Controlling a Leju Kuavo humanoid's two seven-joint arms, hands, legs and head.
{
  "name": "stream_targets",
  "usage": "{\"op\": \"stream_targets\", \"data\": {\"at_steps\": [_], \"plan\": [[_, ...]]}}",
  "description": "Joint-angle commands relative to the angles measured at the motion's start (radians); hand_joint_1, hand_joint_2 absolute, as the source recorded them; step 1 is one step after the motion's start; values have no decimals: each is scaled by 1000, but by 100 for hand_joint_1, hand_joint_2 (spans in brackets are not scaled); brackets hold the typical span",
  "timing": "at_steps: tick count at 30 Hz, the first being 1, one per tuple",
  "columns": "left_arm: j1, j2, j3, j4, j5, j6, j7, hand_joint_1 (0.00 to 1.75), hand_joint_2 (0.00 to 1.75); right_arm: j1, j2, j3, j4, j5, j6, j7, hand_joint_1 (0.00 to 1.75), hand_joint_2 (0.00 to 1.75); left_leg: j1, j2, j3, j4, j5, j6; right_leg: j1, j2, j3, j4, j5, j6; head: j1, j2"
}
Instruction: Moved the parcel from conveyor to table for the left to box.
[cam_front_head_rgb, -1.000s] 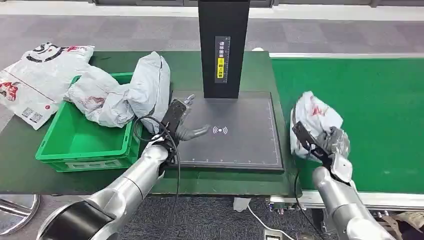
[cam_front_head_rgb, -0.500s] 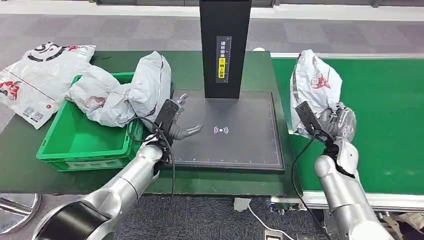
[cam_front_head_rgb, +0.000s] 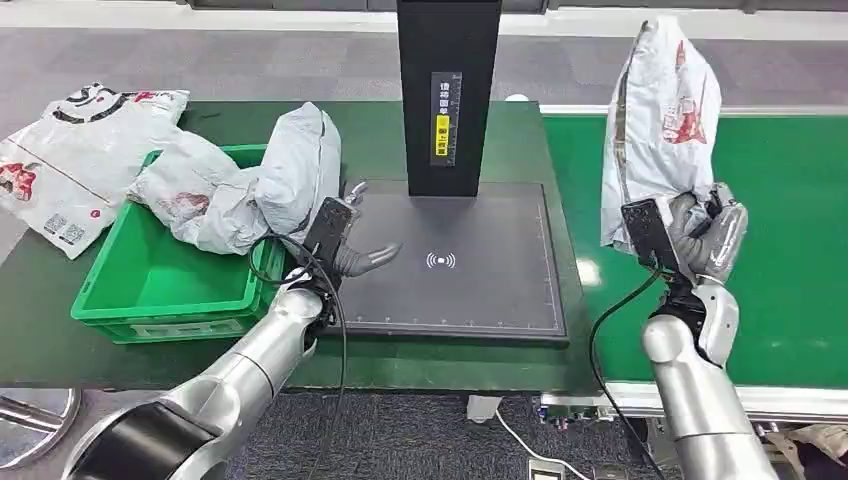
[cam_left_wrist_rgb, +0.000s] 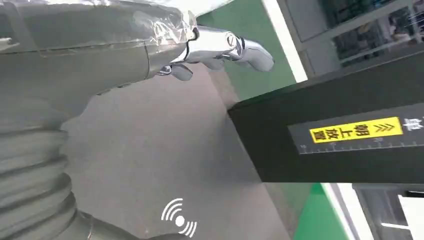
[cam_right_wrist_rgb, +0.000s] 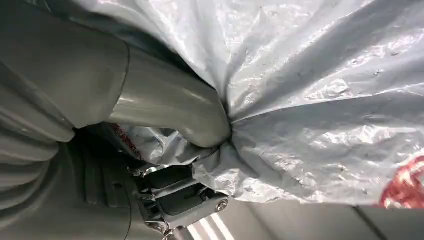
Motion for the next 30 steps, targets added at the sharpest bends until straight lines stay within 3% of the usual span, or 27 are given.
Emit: {"op": "stream_targets", "data": {"at_steps": [1, 8, 11, 22, 23, 24, 30], "plan": [[-71, 0, 31, 44, -16, -15, 11, 0, 175, -16, 110, 238, 63, 54, 248, 49, 175, 175, 2, 5, 2, -1, -1, -1, 2, 7, 1, -1, 1, -1, 0, 0], [-79, -5, 35, 48, -14, -8, 2, 0, 175, -154, 180, 366, 358, -33, 347, -29, 175, 175, 2, 6, 3, -2, 1, -2, 2, 9, 0, -1, 1, -2, 0, 0], [-80, -4, 33, 49, -12, -13, 2, 0, 175, -193, 180, 391, 394, -50, 366, -32, 175, 175, 1, 5, 1, -1, 1, -2, 1, 7, -1, 1, 1, -1, 0, 0], [-93, -29, 3, 58, -19, 1, 20, 0, 175, -236, 183, 546, 664, -180, 635, -26, 175, 175, 1, 0, 1, -1, 2, -2, 1, 2, 0, 0, 0, -1, 0, 0], [-95, -33, -1, 60, -20, 3, 22, 0, 175, -237, 182, 558, 682, -185, 665, -35, 119, 175, 1, 0, 0, 0, 2, -2, 1, 1, 0, 1, 0, -1, 0, 0], [-96, -34, -5, 59, -25, 21, 18, 0, 175, -234, 180, 564, 692, -185, 668, -37, 0, 175, 1, -1, 2, -2, 2, -2, 1, 1, 1, 0, 0, -1, 0, 0], [-90, -19, 1, 46, -23, 60, -12, 0, 175, -238, 198, 557, 704, -204, 646, -58, 0, 175, 2, 1, 2, -1, 2, -2, 2, 3, 1, 0, 1, -1, 0, 0]]}}
